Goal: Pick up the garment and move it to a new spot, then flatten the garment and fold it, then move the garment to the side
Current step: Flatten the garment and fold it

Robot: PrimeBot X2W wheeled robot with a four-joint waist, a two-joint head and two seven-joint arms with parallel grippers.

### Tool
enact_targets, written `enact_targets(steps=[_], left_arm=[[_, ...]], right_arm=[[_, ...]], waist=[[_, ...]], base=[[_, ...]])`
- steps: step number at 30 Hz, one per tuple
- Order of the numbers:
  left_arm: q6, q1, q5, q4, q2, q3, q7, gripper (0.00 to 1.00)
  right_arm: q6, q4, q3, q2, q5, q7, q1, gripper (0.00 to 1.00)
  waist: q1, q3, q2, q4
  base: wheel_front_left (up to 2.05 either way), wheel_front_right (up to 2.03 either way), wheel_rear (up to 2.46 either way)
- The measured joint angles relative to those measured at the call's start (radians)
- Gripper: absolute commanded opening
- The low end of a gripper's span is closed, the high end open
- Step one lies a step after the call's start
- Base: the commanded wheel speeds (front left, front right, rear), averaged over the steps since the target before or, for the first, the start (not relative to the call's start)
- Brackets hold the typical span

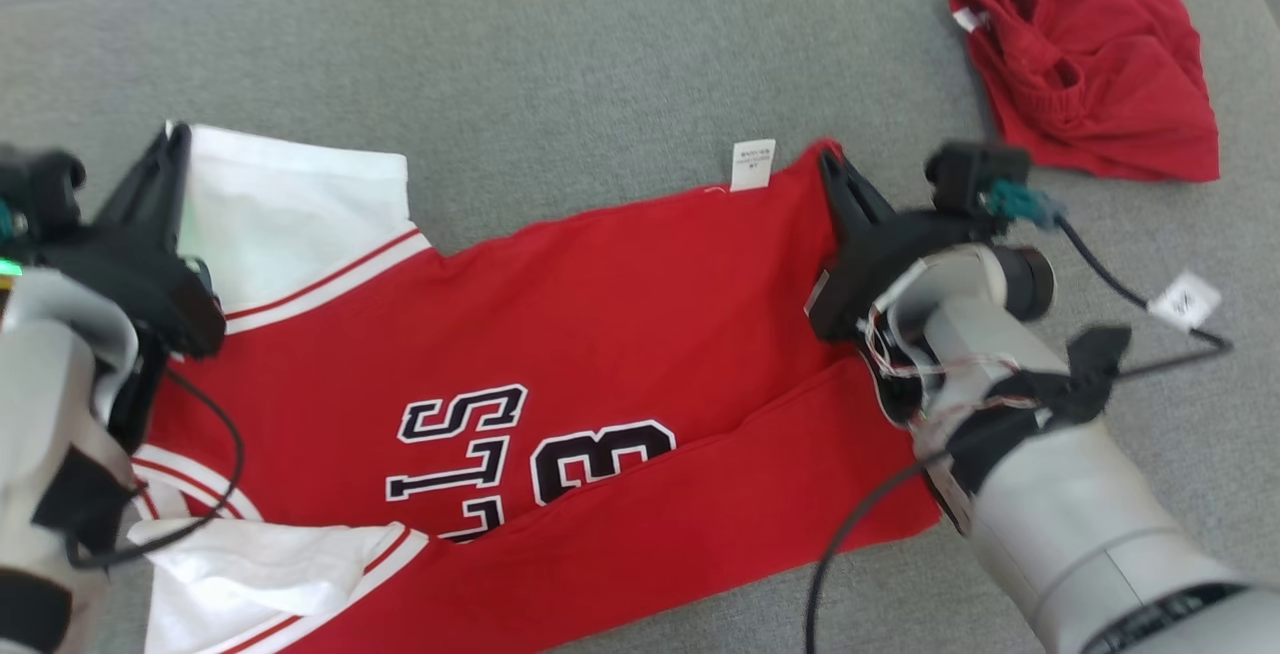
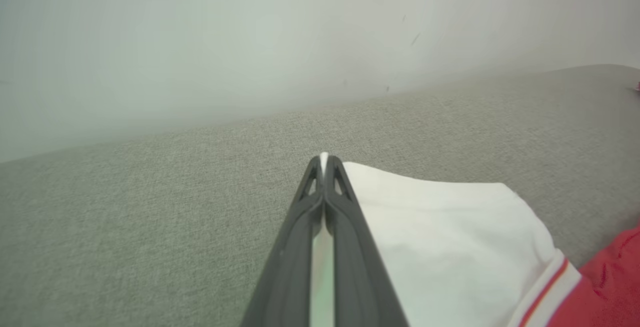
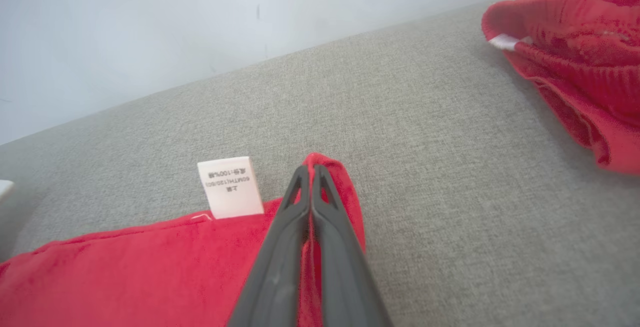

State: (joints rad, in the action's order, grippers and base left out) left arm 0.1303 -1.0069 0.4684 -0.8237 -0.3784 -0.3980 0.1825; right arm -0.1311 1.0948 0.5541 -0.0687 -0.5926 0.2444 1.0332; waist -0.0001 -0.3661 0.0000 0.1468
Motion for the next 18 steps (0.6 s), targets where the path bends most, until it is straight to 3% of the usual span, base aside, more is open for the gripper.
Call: enact_targets(steps=[10, 18], left_arm=[[-0.004, 0.198, 0.095, 0.203, -0.022, 0.028, 0.051, 0.0], [-0.033, 0.398, 0.132, 0.449, -0.03, 0.054, 0.065, 0.0]], right_arm=[[0.0, -0.21, 0.096, -0.132, -0.112, 0.017, -0.18, 0.0], [0.0, -0.38, 0.104, -0.23, -0.211, 0.02, -0.324, 0.0]], waist=[[-0.0001, 0.071, 0.0, -0.038], [-0.0001, 0.117, 0.0, -0.075]], base=[[0.0, 0.0, 0.0], [0.0, 0.0, 0.0]])
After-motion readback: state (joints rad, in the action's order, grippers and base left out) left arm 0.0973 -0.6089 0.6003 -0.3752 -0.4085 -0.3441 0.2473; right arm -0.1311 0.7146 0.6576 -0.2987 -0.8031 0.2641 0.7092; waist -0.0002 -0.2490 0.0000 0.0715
